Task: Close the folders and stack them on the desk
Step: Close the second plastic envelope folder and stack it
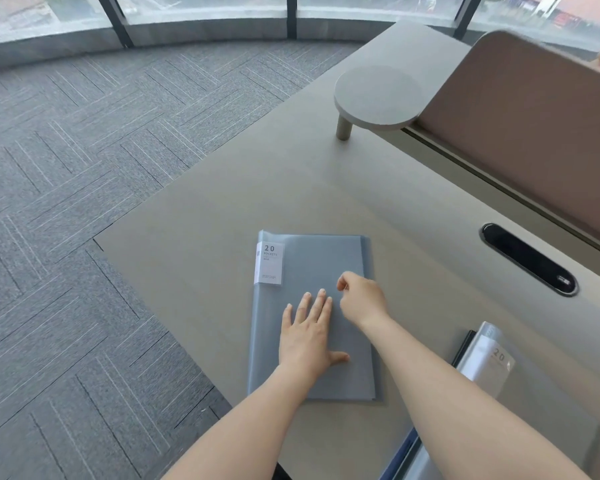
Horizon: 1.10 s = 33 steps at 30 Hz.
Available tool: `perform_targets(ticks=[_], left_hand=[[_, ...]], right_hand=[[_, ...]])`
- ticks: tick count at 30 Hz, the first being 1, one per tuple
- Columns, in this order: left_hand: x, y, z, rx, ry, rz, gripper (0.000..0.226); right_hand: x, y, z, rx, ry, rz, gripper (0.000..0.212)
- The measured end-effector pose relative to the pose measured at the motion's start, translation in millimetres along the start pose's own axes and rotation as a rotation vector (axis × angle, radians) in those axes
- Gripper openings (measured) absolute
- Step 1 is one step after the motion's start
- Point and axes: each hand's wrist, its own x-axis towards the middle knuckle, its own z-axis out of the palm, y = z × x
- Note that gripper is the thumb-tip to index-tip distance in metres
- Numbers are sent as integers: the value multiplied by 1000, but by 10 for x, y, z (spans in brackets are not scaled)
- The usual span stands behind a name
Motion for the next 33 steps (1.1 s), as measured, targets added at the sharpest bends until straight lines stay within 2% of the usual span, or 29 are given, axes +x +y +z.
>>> perform_targets(ticks=[5, 9, 13, 18, 24, 30, 33], left_hand=[[-8, -29, 6, -22, 12, 5, 109], [-11, -31, 21, -34, 20, 8, 109], [-10, -31, 10, -35, 19, 14, 109], [-21, -37, 13, -40, 24, 18, 109], [-24, -35, 10, -43, 35, 25, 108], [-29, -48, 20, -40, 29, 31, 107], [-25, -56, 27, -40, 32, 29, 108]], right_hand=[[-187, 34, 148, -40, 2, -110, 22], [-382, 152, 209, -23, 20, -99, 25], [-470, 270, 162, 110, 57, 42, 14], [-365, 429, 74, 310, 15, 313, 21], [-79, 386, -137, 440, 64, 424, 28], [190, 232, -147, 446, 58, 414, 30], [244, 126, -89, 363, 36, 298, 25]])
